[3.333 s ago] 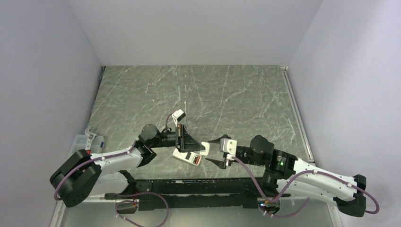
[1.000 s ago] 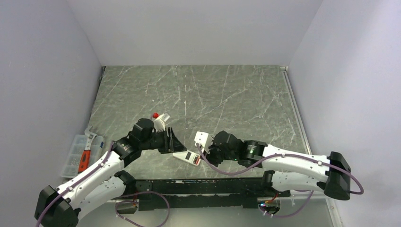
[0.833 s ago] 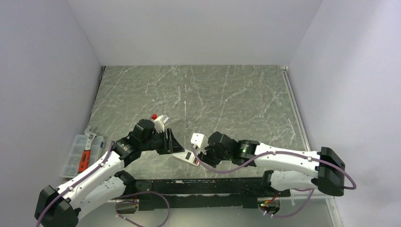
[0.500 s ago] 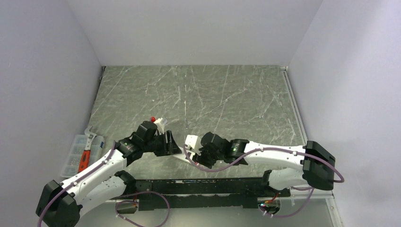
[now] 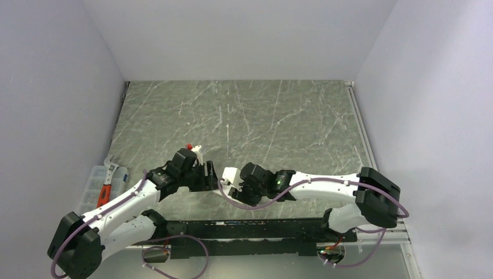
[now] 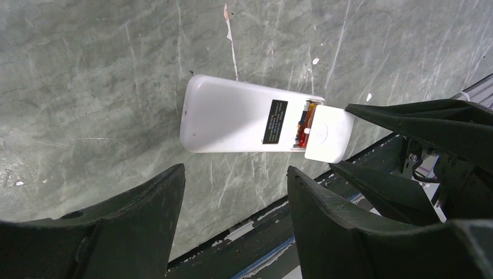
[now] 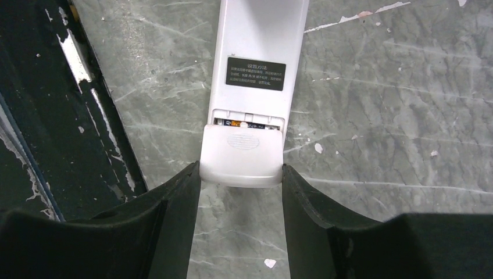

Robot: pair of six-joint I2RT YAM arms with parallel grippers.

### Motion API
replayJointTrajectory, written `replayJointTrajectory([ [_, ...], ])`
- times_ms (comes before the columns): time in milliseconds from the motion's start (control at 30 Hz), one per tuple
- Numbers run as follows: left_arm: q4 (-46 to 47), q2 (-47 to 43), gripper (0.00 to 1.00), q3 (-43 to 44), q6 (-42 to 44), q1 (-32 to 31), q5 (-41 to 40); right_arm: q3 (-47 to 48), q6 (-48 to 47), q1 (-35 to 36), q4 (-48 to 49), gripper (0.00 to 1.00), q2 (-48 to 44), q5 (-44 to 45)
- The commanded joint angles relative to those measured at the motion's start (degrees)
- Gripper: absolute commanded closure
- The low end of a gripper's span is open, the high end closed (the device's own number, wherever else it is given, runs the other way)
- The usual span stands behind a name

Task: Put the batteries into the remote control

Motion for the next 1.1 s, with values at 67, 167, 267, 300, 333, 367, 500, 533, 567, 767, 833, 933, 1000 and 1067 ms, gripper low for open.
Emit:
replayJointTrajectory([
  [67, 2.24, 0.81, 0.3, 0.95, 2.38, 0.22, -1.55, 2.96, 0.23, 0.14, 2.49, 0.82, 1.62, 0.07],
  [167, 2.69, 1.6, 0.3, 0.95, 2.82, 0.22, -1.56, 3.28, 0.47, 0.06, 2.57, 0.82, 2.35, 0.2],
  [267, 3.08, 1.92, 0.3, 0.89, 3.0, 0.22, -1.16, 3.64, 0.61, 0.15, 2.57, 0.82, 2.9, 0.59],
  [300, 3.3, 1.99, 0.3, 0.74, 3.0, 0.22, -1.03, 3.73, 0.61, 0.12, 2.54, 0.82, 3.08, 0.76],
  [333, 3.35, 1.95, 0.3, 0.69, 3.06, 0.22, -0.9, 3.89, 0.54, 0.08, 2.31, 0.82, 3.31, 0.9],
  [367, 3.44, 1.95, 0.3, 0.61, 3.06, 0.22, -0.8, 4.1, 0.52, 0.14, 2.17, 0.82, 3.56, 1.11],
  [500, 3.77, 2.03, 0.3, 0.43, 3.2, 0.22, -0.5, 4.37, 0.51, 0.02, 2.08, 0.82, 4.05, 1.43],
  [533, 3.91, 2.1, 0.3, 0.42, 3.18, 0.22, -0.41, 4.47, 0.52, 0.05, 1.97, 0.82, 4.2, 1.42],
  [567, 3.96, 2.19, 0.3, 0.35, 3.2, 0.22, -0.43, 4.48, 0.5, 0.05, 1.96, 0.82, 4.37, 1.39],
  [767, 5.02, 3.01, 0.3, 0.08, 3.28, 0.22, -0.49, 4.56, 0.52, 0.01, 2.13, 0.83, 5.16, 1.69],
  [833, 5.64, 3.77, 0.3, -0.06, 3.24, 0.22, -0.42, 4.65, 0.57, 0.06, 2.13, 0.83, 5.49, 1.86],
  [933, 6.64, 4.91, 0.3, -0.1, 3.29, 0.22, -0.23, 4.74, 0.6, 0.03, 1.88, 0.83, 6.13, 1.98],
  [1000, 7.55, 5.83, 0.3, -0.17, 3.29, 0.22, -0.18, 4.59, 0.52, 0.03, 2.1, 0.83, 6.35, 1.99],
  [1067, 8.4, 6.89, 0.3, -0.19, 3.45, 0.26, 0.18, 4.36, 0.52, 0.05, 2.46, 0.83, 6.45, 1.85],
])
